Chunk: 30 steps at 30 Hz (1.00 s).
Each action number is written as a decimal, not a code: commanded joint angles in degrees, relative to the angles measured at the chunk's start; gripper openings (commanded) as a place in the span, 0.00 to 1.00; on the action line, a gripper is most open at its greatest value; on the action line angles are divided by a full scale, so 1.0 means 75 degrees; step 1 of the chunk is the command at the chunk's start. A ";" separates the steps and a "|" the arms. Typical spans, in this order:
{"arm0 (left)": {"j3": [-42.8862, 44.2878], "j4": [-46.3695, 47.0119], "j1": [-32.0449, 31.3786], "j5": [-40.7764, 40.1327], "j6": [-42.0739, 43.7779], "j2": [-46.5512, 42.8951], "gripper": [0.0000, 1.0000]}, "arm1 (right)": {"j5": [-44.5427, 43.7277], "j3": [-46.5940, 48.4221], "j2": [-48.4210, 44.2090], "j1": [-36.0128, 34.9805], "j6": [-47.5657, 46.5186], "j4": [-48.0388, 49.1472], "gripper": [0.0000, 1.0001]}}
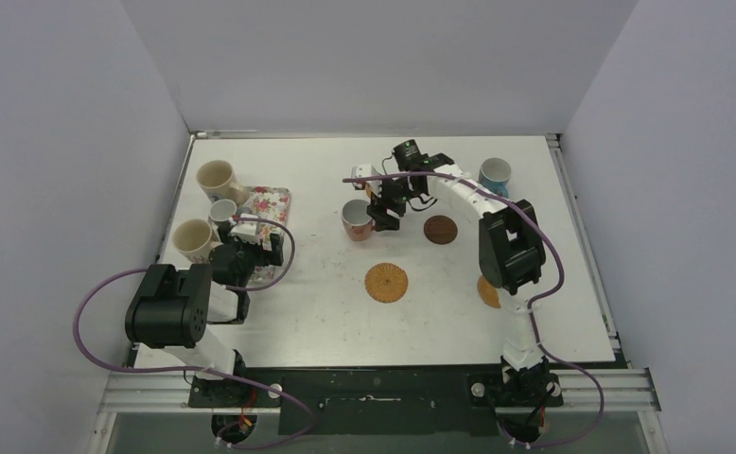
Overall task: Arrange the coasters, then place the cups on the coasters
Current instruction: Pick up the cup from the tray.
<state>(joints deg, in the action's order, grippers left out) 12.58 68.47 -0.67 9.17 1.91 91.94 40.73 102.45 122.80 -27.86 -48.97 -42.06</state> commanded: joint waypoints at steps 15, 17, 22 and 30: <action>0.0034 0.0555 0.0045 -0.0156 -0.0067 0.0063 0.97 | 0.0134 -0.0120 -0.0128 -0.0068 -0.0093 0.0194 0.73; 0.0034 0.0559 0.0046 -0.0159 -0.0067 0.0062 0.97 | 0.0158 -0.0133 -0.0143 -0.0049 -0.0147 0.0150 0.73; 0.0034 0.0560 0.0046 -0.0156 -0.0067 0.0060 0.97 | 0.0125 -0.0086 -0.0132 -0.0059 -0.0136 0.0105 0.73; 0.0034 0.0565 0.0048 -0.0156 -0.0067 0.0055 0.97 | 0.0342 0.0027 -0.0107 -0.0054 -0.0287 -0.0148 0.73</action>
<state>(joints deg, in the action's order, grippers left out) 12.58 68.47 -0.67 9.17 1.91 91.94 40.80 101.73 122.87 -27.86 -49.30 -42.22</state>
